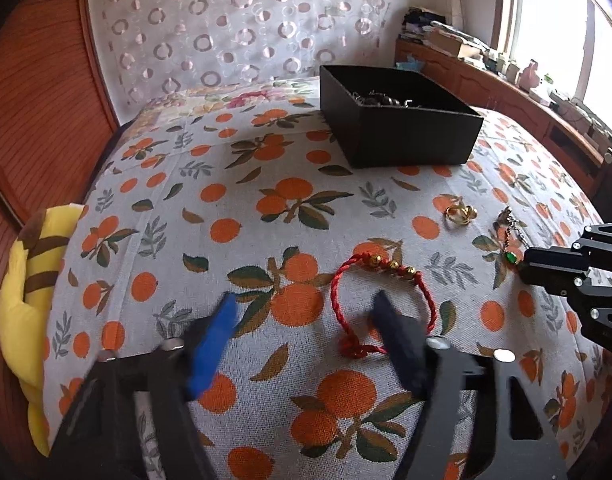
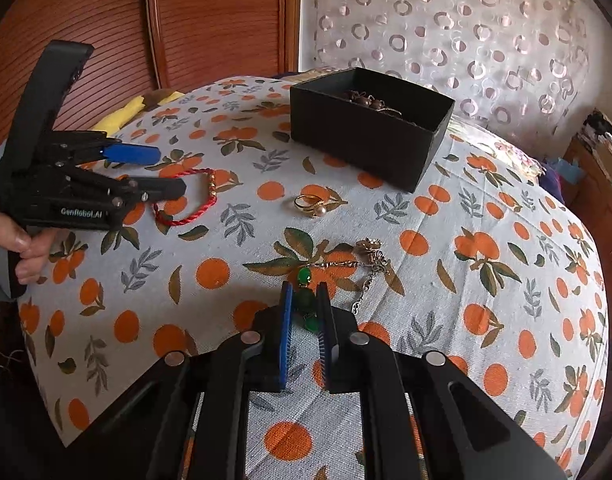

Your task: Organize jewelry

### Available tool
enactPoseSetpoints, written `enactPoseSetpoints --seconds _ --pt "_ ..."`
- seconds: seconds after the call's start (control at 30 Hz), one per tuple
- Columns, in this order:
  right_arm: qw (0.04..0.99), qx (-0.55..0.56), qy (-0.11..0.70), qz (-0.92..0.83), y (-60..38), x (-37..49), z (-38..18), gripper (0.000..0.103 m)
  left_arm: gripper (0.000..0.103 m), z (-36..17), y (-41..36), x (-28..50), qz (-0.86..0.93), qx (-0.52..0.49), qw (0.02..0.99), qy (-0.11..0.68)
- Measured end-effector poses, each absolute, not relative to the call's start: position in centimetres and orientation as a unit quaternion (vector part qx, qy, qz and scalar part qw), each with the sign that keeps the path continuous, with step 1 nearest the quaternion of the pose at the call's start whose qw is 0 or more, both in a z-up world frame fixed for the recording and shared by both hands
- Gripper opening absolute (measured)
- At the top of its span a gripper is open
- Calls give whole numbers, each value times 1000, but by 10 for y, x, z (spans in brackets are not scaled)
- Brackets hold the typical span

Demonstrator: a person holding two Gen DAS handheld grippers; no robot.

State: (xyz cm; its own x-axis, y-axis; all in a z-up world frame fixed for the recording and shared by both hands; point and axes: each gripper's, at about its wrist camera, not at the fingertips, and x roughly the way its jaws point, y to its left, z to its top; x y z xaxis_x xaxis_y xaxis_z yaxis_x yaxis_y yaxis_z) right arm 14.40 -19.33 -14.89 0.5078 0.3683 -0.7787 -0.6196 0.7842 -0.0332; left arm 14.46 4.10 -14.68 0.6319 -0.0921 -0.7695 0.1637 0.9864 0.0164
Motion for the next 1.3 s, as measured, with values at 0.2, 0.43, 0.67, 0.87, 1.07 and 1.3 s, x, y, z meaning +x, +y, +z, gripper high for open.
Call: enactPoseSetpoints --seconds 0.2,0.43,0.67,0.87,1.07,1.3 --pt "854 -155 403 290 -193 144 -149 13 3 -144 36 140 -92 47 903 417" --pt "854 -155 403 290 -193 144 -149 13 2 -129 36 127 -93 30 917 388" --pt "854 -155 403 290 -193 144 -149 13 2 -93 33 103 -104 13 936 337" --pt "859 -143 395 292 -197 145 -140 13 2 -80 28 95 -113 16 941 320" --pt "880 -128 352 294 -206 136 -98 13 2 -67 24 88 -125 16 944 304" --pt "891 -123 318 300 -214 126 -62 13 2 -52 16 85 -131 24 949 287"
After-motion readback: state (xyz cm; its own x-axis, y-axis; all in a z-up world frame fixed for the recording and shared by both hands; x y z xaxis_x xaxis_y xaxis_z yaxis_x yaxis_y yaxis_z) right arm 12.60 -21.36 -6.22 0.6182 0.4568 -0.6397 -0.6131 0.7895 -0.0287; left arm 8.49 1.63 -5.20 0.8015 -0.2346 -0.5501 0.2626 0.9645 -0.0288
